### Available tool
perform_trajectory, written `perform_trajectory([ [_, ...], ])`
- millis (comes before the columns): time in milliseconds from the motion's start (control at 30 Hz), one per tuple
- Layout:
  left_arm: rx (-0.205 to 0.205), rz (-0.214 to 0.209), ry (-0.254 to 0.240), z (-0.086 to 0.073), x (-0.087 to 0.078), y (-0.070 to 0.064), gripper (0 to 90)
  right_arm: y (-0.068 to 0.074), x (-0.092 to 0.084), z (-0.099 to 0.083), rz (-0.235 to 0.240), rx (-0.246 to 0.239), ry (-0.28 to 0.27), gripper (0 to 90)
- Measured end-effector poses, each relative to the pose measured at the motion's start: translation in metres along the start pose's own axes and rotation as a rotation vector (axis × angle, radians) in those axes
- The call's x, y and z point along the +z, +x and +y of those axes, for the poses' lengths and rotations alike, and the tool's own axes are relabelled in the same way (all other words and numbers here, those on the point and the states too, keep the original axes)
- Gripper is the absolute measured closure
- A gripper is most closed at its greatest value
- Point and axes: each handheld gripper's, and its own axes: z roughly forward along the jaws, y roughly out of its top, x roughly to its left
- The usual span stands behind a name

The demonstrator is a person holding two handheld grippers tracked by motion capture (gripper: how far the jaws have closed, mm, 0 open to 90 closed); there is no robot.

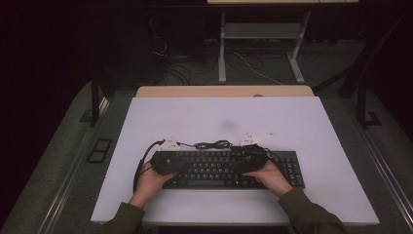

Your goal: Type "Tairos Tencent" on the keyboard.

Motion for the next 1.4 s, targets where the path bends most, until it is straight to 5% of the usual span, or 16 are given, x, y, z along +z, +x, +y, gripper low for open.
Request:
perform_trajectory([
  [833,-0.018,-0.008,-0.045,0.001,-0.009,-0.003,88.2,-0.001,-0.001,0.001,0.001,0.002,-0.006,25.5],
  [1000,-0.018,0.006,-0.052,0.0,-0.012,-0.004,77.0,0.0,-0.001,0.001,0.001,0.005,-0.008,27.4],
  [1400,-0.043,0.026,-0.078,-0.003,-0.016,-0.005,44.7,0.006,-0.002,0.003,0.04,0.01,0.002,49.0],
])
